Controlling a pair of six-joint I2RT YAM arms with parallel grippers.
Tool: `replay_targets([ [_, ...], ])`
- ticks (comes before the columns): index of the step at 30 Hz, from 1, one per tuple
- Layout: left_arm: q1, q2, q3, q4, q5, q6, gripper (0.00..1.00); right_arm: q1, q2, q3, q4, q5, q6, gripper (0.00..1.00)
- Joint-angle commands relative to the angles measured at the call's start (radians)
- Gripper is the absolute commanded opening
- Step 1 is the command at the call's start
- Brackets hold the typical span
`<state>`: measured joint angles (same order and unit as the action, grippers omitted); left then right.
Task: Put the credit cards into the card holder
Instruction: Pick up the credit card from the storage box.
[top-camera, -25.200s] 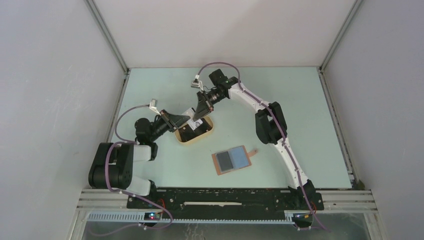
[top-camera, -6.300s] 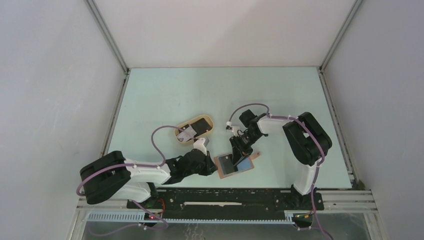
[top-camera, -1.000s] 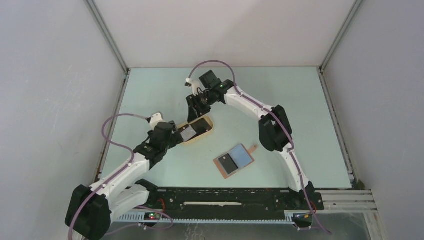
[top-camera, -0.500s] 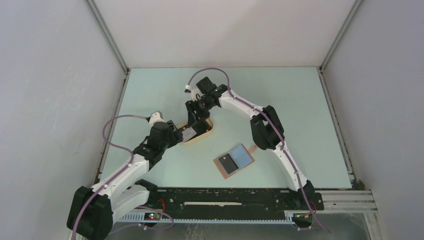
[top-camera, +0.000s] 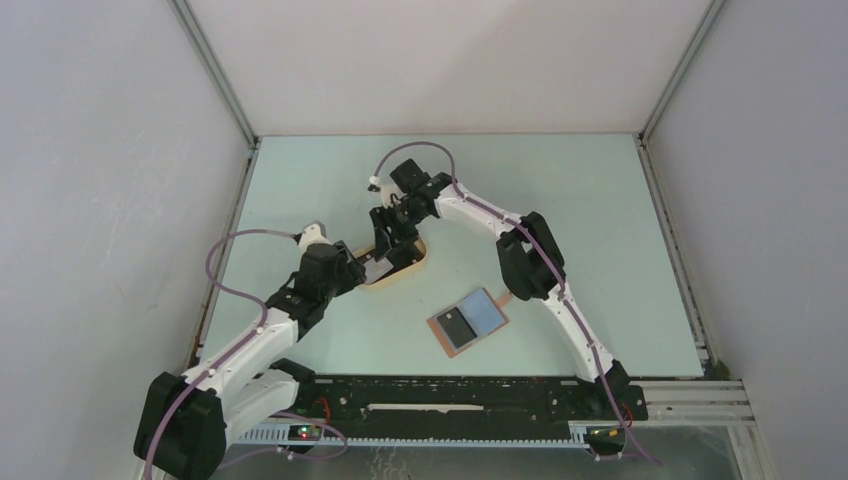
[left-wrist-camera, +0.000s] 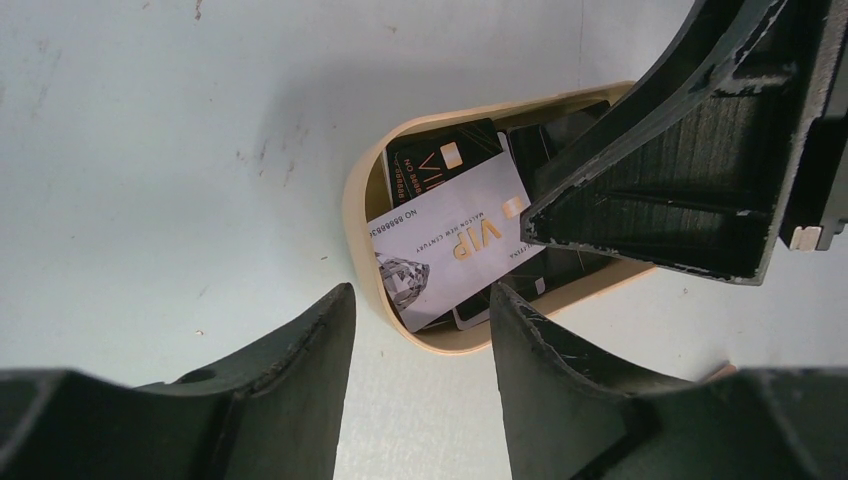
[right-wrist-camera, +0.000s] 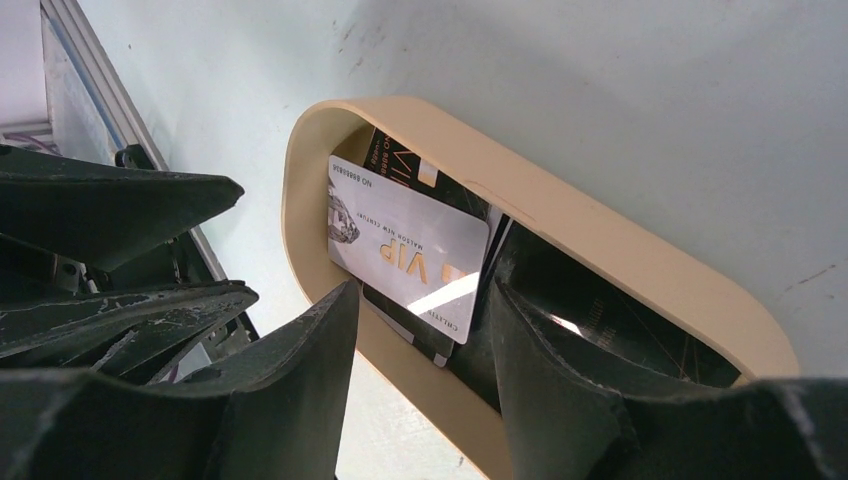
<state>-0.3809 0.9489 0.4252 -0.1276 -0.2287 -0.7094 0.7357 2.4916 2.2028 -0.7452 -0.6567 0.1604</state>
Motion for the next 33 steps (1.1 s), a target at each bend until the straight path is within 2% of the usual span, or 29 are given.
replay_targets([
  [1,0.008,0.001,-0.02,0.034,0.005,-0.013,0.57,0.013,0.012,0.028,-0.017,-0.018,0.01,0.59],
  [33,0.009,-0.004,-0.029,0.045,0.002,-0.019,0.53,0.024,-0.045,0.004,-0.012,-0.131,0.052,0.54],
])
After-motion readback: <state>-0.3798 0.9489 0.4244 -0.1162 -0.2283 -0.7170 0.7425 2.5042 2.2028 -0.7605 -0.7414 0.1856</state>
